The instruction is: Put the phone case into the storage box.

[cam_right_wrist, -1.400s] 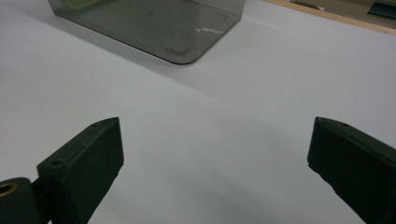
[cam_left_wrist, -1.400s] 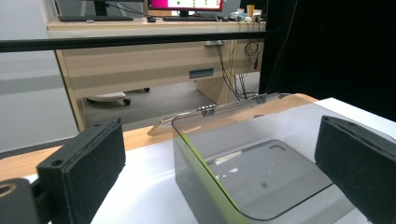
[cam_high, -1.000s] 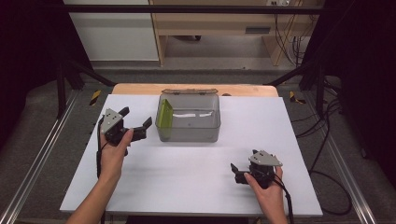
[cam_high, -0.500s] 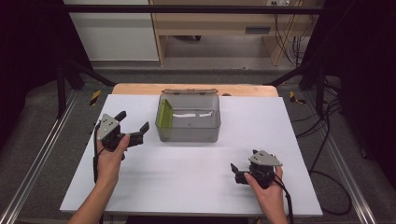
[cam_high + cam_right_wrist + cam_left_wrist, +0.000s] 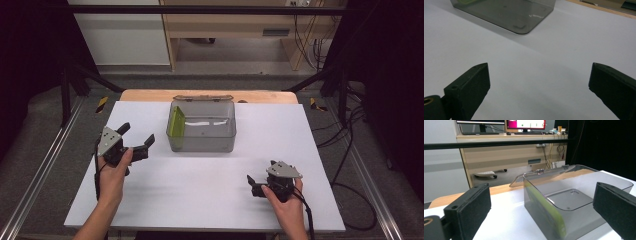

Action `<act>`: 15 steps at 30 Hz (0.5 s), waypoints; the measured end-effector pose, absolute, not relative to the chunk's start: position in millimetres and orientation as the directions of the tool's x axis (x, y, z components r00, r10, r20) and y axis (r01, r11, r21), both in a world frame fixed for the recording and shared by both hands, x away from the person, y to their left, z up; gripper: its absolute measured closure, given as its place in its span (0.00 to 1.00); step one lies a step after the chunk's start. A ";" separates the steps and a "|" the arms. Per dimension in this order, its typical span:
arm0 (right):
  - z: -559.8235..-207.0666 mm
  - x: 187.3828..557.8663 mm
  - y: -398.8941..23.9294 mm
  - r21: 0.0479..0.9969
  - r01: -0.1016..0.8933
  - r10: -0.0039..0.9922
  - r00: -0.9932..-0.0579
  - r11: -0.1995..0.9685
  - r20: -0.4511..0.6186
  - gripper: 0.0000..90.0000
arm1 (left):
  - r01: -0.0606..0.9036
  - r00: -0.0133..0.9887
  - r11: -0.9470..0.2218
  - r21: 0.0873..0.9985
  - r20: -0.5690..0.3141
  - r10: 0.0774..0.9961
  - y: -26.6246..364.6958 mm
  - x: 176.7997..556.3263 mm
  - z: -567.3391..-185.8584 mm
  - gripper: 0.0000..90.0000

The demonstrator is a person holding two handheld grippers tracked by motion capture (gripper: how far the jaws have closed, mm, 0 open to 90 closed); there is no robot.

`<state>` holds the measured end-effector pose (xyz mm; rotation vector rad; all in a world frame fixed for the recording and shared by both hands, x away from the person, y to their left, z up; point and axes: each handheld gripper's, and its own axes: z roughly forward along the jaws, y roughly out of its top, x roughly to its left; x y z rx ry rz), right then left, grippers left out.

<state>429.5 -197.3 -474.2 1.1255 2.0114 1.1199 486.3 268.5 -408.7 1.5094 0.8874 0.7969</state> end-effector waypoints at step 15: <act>-474.3 429.5 -197.0 0.870 0.393 0.872 -0.484 0.297 -0.079 0.05 | 0.096 0.481 -0.050 0.994 -0.003 0.877 275.5 474.9 -418.2 0.01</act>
